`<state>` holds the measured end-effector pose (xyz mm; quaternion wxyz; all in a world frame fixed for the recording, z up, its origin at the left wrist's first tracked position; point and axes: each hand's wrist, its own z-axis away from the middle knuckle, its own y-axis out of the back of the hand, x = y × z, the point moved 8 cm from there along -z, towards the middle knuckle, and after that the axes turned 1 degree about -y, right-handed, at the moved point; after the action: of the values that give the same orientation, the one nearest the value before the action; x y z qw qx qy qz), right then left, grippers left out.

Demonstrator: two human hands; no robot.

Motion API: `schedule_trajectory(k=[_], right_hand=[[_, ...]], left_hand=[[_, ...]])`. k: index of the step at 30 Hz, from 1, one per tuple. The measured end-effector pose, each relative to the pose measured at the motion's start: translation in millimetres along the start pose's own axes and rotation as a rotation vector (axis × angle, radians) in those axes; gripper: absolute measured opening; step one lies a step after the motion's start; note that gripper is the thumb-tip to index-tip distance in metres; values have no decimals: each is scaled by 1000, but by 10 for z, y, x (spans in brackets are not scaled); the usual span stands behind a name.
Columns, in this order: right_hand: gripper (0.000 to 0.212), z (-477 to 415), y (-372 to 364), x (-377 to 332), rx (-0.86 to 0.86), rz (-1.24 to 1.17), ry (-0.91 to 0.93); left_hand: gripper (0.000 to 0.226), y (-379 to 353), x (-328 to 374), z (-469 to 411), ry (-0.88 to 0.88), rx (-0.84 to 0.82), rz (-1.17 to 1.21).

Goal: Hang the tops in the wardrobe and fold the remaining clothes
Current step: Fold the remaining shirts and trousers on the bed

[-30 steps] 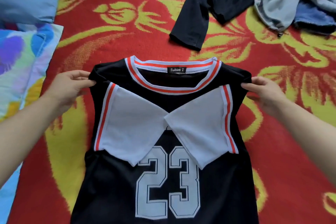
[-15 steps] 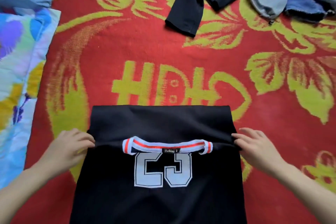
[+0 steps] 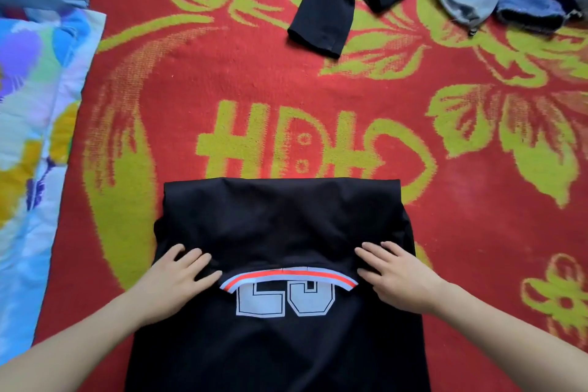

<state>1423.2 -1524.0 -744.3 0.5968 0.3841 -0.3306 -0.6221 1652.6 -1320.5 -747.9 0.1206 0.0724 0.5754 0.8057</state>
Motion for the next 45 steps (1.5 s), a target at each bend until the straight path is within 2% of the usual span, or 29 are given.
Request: schedule_trajectory(k=[2,3,4,6,7,8,9,10,11,13,15,19,23,27,29,31,33,35,36,38,39,40,41,43,45], right_hand=[[29,-70,242,184,172,-52,-82],[29,-116,358,354,247,-84,-189],[29,-161,458,558,296,-112,-325],[57,-253,535,923,233,-186,-576],[70,-278,554,1058,179,-185,-658],[74,-322,546,1160,119,-181,-700],[72,-379,505,1226,37,-221,-724],[67,-430,471,1267,-36,-243,-742],[58,-470,463,1291,-65,-228,-748],[32,-513,519,1342,-20,-193,-751],[20,-455,595,1449,42,-236,-796],[24,-190,867,1726,176,-365,-915],[25,-28,1147,1850,300,-398,-924],[19,171,1299,1639,496,-326,-798],[18,333,1306,1379,607,-240,-651],[19,512,1229,1058,648,-138,-513],[23,627,1035,731,599,-31,-394],[42,639,677,424,405,21,-317],[56,619,420,322,248,-4,-327],[74,542,-55,137,-37,-67,-357],[75,495,-170,66,-103,-82,-363],[68,426,-184,43,-122,-83,-367],[57,355,-127,68,-93,-81,-380],[40,244,76,235,38,-101,-463],[32,159,312,442,128,-89,-558]], left_hand=[[24,91,-95,3,-43,28,79],[31,154,-212,-48,4,82,146],[39,229,-381,-117,108,139,190],[42,387,-832,-266,457,209,214],[50,383,-1050,-313,640,143,257],[64,302,-1217,-325,800,8,315],[73,197,-1314,-336,892,-137,390],[71,117,-1364,-347,930,-260,448],[62,80,-1420,-365,936,-311,477],[42,155,-1544,-410,920,-235,491],[32,312,-1673,-416,924,-159,486],[21,715,-1970,-361,940,40,569],[18,1119,-2047,-379,812,244,529],[11,1361,-1834,-219,610,413,389],[21,1364,-1576,-71,478,423,307],[16,1284,-1244,106,358,423,207],[11,1109,-897,259,266,403,97],[14,803,-603,352,239,283,43],[18,608,-477,376,253,203,40],[43,120,-259,387,338,-121,105],[57,-82,-176,403,391,-245,161],[60,-166,-136,381,444,-293,213],[52,-157,-138,330,499,-294,234],[27,66,-245,186,587,-132,230],[21,295,-447,94,681,17,174]])
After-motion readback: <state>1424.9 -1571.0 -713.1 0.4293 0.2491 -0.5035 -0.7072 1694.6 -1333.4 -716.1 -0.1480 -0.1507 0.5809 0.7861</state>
